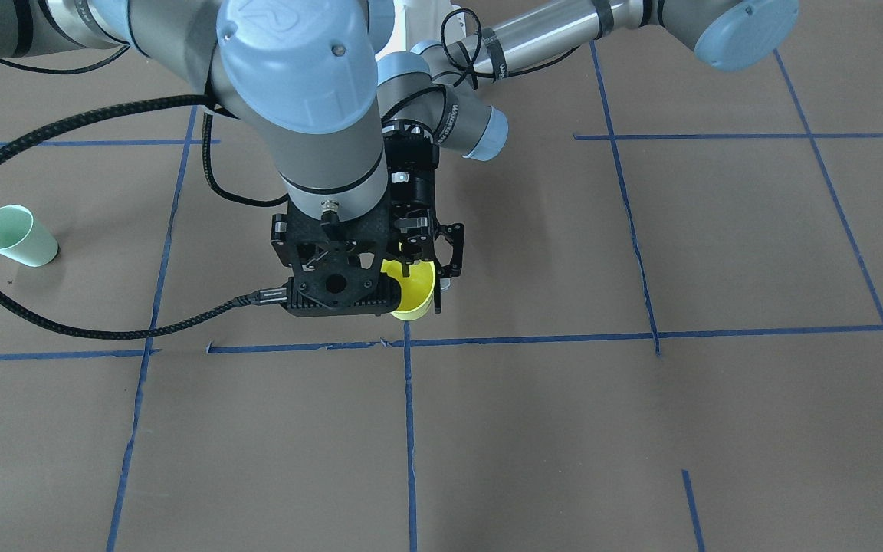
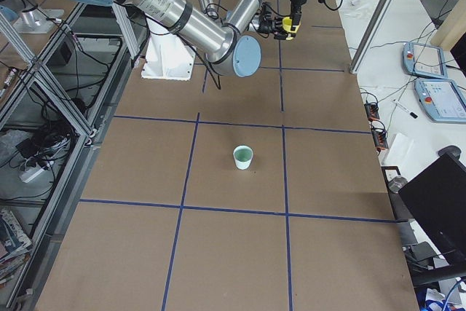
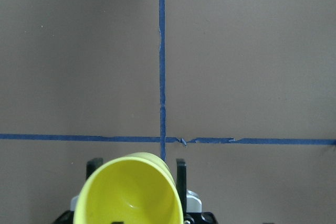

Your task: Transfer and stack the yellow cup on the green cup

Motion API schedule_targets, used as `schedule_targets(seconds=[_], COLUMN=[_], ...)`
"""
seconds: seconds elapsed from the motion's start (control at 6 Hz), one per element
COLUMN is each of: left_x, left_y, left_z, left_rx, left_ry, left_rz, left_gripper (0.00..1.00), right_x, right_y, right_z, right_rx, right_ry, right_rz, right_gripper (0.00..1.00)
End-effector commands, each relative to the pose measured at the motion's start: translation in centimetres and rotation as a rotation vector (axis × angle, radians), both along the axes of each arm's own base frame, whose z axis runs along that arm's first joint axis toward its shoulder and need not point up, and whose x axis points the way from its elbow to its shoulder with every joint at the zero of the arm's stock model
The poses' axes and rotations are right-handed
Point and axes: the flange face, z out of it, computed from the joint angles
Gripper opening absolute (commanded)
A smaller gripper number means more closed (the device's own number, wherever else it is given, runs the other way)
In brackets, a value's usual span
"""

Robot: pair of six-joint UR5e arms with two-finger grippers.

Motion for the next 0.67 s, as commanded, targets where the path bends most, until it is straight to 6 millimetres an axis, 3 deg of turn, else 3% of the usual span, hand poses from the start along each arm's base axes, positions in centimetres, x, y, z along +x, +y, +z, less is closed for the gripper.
schedule_targets(seconds=[0.0,0.33,0.5], left_x=[-0.05,-0.06,-0.04], left_y=[0.03,0.02,0.02], left_z=[-0.09,0.02,0.13], left_rx=[0.001,0.0,0.0], left_ry=[0.002,0.001,-0.001], left_rz=[0.002,0.0,0.002], left_gripper=[0.39,0.39,0.39], right_x=[-0.55,-0.55,-0.57], right_y=[-0.38,-0.32,-0.33], right_z=[0.26,0.03,-0.04], right_rx=[0.016,0.015,0.013], right_ry=[-0.011,-0.015,-0.016], right_rz=[-0.004,-0.006,-0.006], right_gripper=[0.71,0.53,0.51])
